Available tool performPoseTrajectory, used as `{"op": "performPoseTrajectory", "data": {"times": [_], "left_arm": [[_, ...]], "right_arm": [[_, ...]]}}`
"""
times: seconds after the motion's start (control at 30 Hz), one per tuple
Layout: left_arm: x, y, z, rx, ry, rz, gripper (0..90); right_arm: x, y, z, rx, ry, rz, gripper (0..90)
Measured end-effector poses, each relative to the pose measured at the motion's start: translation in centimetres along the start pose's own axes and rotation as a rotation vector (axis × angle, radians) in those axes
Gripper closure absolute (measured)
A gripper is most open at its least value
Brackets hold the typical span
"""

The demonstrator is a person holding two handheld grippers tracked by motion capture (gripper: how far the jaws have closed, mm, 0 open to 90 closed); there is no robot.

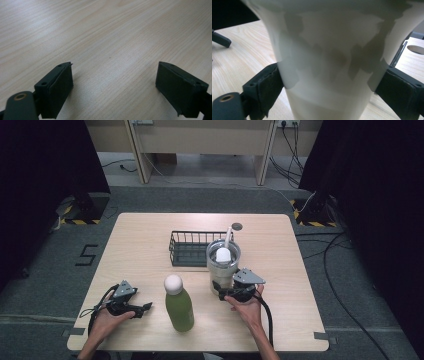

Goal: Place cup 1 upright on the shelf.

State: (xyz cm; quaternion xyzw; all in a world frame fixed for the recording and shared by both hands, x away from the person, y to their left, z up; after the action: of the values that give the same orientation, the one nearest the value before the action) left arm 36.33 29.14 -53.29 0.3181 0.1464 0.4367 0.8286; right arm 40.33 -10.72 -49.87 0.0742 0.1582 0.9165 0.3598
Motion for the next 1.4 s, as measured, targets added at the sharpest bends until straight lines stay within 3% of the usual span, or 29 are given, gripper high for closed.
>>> {"op": "performPoseTrajectory", "data": {"times": [0.6,1.4], "left_arm": [[0.0,0.0,0.0,0.001,-0.001,0.0,13.4],[0.0,0.0,0.0,0.0,0.0,0.0,13.4]], "right_arm": [[-0.1,-1.7,-0.4,-0.097,0.001,-0.004,9.2],[0.0,-1.8,-0.5,-0.128,0.02,0.013,11.0]]}}
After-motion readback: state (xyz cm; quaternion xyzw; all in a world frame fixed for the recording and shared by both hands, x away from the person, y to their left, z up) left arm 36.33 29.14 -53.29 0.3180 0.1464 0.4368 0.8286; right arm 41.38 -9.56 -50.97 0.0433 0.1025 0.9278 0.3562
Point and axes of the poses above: each handheld gripper's, and its own axes: y roughly backward along the jaws, z roughly out of its top, x roughly to its left, the point moved 1 cm from there along -y, roughly forward along the jaws, and after that the axes turned 5 degrees about z, right-handed, at the moved point
